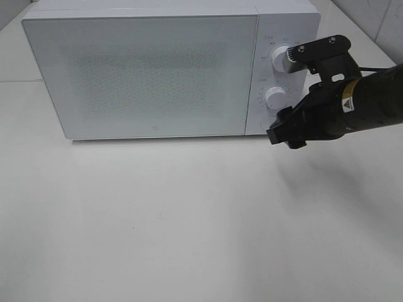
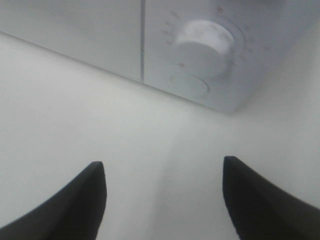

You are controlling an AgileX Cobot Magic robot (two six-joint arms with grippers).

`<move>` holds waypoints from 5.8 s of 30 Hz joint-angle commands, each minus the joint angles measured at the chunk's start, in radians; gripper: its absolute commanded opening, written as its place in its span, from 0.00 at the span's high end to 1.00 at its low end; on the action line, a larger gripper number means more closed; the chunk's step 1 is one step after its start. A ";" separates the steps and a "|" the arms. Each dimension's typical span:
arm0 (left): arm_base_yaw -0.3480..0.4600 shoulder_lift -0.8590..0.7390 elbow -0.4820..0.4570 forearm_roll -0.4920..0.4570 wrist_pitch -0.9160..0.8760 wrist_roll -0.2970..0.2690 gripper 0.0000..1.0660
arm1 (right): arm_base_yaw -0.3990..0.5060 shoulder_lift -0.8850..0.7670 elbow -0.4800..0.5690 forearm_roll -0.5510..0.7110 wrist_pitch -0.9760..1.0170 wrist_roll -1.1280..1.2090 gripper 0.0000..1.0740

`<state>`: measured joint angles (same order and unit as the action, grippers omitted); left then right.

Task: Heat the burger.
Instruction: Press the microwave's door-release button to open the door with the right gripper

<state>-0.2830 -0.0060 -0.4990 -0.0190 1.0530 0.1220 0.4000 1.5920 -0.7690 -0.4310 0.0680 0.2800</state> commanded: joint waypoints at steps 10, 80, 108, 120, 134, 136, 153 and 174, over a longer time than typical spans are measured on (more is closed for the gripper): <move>0.001 -0.019 0.002 0.000 -0.013 -0.005 1.00 | -0.139 -0.010 -0.168 0.138 0.414 -0.019 0.41; 0.001 -0.019 0.002 0.000 -0.013 -0.005 1.00 | -0.233 -1.624 0.267 0.437 0.935 -0.345 0.43; 0.001 -0.019 0.002 0.000 -0.013 -0.006 1.00 | -0.233 -1.594 0.252 0.468 0.907 -0.338 0.43; 0.001 -0.019 0.002 0.000 -0.013 -0.006 1.00 | -0.233 -1.343 0.251 0.467 0.900 -0.338 0.44; 0.001 -0.019 0.002 0.000 -0.013 -0.005 1.00 | -0.233 -1.042 0.238 0.465 0.797 -0.339 0.69; 0.001 -0.019 0.002 0.000 -0.013 -0.005 1.00 | -0.233 -1.017 0.238 0.465 0.746 -0.339 0.76; 0.001 -0.019 0.002 0.001 -0.013 -0.005 1.00 | -0.233 -0.768 0.238 0.464 0.194 -0.406 1.00; 0.001 -0.019 0.002 0.001 -0.013 -0.005 1.00 | -0.233 -0.249 0.240 0.464 -0.496 -0.337 0.99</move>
<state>-0.2830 -0.0060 -0.4990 -0.0190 1.0530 0.1220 0.1670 1.2870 -0.5240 0.0350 -0.3490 -0.0840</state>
